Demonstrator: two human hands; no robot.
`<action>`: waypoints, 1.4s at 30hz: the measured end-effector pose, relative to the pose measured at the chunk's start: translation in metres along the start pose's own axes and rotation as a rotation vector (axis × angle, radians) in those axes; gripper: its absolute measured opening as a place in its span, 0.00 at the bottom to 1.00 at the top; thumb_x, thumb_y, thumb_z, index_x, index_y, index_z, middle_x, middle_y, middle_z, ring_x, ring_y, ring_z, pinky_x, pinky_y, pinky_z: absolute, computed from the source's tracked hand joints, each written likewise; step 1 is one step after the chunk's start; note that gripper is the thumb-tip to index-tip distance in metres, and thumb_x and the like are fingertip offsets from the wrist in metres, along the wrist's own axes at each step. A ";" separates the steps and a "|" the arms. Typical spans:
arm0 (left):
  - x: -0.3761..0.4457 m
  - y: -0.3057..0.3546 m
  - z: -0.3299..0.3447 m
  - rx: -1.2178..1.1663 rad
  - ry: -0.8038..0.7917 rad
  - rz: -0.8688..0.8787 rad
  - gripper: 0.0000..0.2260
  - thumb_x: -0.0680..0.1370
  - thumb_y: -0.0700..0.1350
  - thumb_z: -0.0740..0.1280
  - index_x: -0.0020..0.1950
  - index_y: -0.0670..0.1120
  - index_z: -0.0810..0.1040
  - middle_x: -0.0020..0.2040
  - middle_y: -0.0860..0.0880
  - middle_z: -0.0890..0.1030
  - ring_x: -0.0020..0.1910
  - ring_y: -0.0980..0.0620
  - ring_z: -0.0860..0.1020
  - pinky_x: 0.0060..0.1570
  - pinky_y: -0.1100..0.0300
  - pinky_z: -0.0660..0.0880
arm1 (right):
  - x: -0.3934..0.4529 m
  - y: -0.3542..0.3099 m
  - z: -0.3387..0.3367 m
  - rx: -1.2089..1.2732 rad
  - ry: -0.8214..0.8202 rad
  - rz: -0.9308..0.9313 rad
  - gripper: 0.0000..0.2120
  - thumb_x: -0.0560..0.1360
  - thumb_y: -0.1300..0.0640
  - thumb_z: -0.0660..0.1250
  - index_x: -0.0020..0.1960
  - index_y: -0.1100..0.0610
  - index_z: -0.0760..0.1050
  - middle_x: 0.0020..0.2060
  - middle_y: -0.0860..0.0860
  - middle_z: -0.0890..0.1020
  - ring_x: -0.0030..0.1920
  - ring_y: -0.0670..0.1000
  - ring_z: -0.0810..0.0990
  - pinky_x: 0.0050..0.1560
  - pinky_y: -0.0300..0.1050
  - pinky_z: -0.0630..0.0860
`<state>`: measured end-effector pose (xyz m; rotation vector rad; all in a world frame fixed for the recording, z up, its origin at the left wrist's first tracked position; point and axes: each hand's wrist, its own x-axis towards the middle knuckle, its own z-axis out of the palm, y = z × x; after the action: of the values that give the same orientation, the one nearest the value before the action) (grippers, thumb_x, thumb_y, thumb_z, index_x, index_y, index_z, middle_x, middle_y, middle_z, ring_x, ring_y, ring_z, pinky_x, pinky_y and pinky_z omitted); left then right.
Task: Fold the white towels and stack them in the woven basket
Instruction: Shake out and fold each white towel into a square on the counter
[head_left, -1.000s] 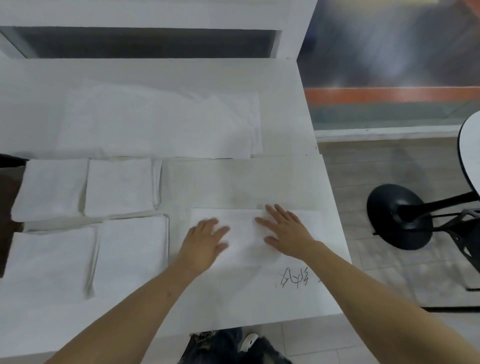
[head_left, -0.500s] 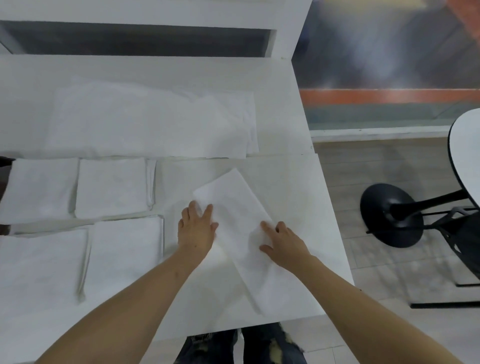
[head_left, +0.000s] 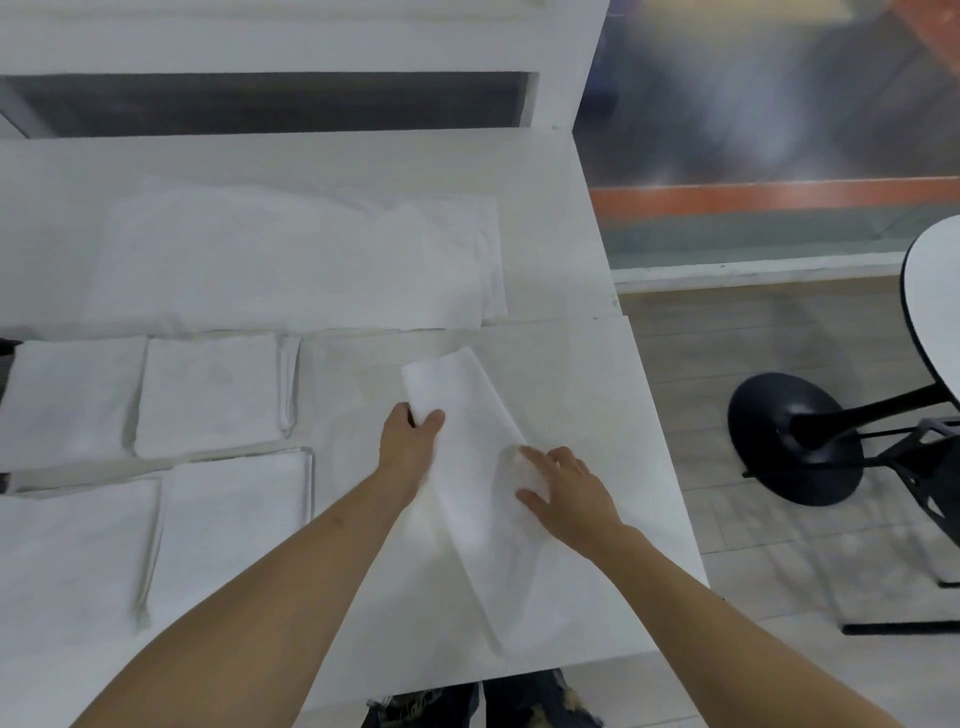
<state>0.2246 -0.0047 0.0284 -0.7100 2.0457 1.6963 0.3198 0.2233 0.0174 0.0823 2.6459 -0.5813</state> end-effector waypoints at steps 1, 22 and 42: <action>-0.007 0.008 0.001 -0.008 -0.059 0.037 0.12 0.79 0.48 0.70 0.58 0.44 0.74 0.55 0.44 0.81 0.54 0.43 0.82 0.56 0.43 0.81 | 0.004 -0.002 -0.006 0.115 0.039 0.019 0.30 0.81 0.41 0.66 0.79 0.44 0.62 0.68 0.51 0.72 0.66 0.55 0.75 0.64 0.52 0.77; -0.113 0.212 -0.059 0.007 -0.277 0.628 0.11 0.82 0.45 0.69 0.63 0.48 0.72 0.55 0.52 0.84 0.51 0.54 0.84 0.47 0.60 0.81 | 0.010 -0.100 -0.236 1.013 0.404 -0.185 0.07 0.79 0.55 0.73 0.53 0.58 0.82 0.49 0.50 0.87 0.50 0.49 0.86 0.53 0.45 0.80; -0.110 -0.004 -0.088 0.545 -0.391 0.500 0.11 0.77 0.56 0.72 0.59 0.57 0.83 0.53 0.58 0.86 0.53 0.57 0.83 0.58 0.53 0.79 | -0.072 -0.039 -0.089 0.553 0.053 -0.101 0.05 0.78 0.51 0.74 0.54 0.47 0.82 0.46 0.40 0.87 0.47 0.42 0.84 0.49 0.38 0.79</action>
<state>0.3169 -0.0764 0.1071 0.3065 2.3348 1.2478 0.3442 0.2270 0.1360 0.1281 2.4703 -1.3450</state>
